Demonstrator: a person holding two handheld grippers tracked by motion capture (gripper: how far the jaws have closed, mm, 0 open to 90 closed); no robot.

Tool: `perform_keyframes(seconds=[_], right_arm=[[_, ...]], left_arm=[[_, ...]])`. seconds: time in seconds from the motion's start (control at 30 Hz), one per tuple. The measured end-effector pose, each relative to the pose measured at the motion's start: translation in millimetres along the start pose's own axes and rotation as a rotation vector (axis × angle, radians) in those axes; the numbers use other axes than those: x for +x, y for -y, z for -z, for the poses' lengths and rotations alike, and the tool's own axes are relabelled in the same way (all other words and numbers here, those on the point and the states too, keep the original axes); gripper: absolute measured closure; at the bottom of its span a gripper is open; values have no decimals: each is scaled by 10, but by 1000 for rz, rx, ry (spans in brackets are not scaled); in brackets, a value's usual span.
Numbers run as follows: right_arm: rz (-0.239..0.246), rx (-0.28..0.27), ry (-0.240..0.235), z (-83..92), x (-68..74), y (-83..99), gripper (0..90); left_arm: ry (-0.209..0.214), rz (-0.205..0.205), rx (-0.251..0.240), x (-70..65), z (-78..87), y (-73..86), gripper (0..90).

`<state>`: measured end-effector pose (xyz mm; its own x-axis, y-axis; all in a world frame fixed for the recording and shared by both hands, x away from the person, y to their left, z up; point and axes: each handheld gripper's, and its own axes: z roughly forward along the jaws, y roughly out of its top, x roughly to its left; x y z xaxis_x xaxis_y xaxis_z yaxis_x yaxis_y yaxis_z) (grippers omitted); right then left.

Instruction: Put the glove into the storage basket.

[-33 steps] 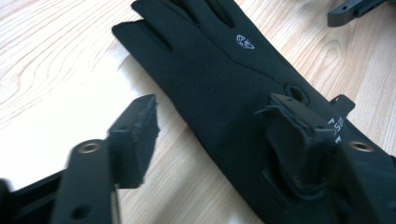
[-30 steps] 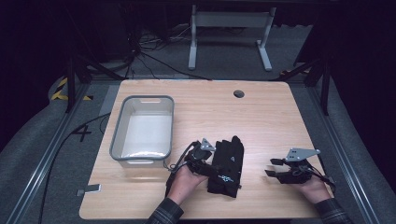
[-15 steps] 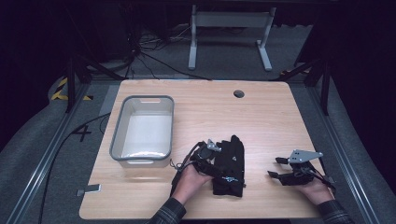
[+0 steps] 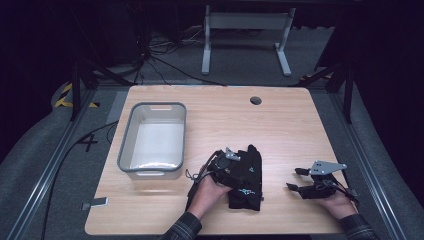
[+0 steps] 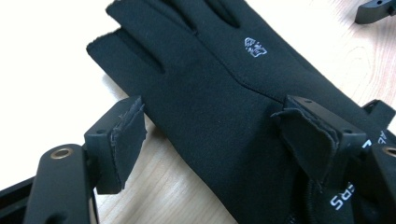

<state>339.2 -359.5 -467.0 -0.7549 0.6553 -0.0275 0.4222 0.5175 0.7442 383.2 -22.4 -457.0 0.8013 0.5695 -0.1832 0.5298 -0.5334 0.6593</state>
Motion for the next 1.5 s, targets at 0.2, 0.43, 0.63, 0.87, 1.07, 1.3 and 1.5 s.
perform_keyframes(seconds=[0.2, 0.43, 0.63, 0.87, 1.07, 1.3, 1.5], right_arm=[[1, -4, -3, -5, -3, 3, 302], [2, -4, -3, -4, -2, 4, 302], [2, -4, -3, -5, -2, 4, 302], [2, -4, -4, -5, -2, 4, 301], [3, -2, -9, -6, -1, 3, 290], [6, 0, -9, -11, -10, 0, 269], [5, 2, -9, -15, -16, -2, 254]], left_arm=[[8, 15, 9, 19, -41, 11, 193], [52, -4, 0, -3, -46, 4, 358], [99, 2, -1, 19, -42, 9, 561], [151, 1, 20, 41, -45, -21, 712], [144, -34, 18, 13, -7, -55, 763], [168, -43, 3, 0, 167, -132, 769], [163, -41, -13, 30, 309, -180, 770]])
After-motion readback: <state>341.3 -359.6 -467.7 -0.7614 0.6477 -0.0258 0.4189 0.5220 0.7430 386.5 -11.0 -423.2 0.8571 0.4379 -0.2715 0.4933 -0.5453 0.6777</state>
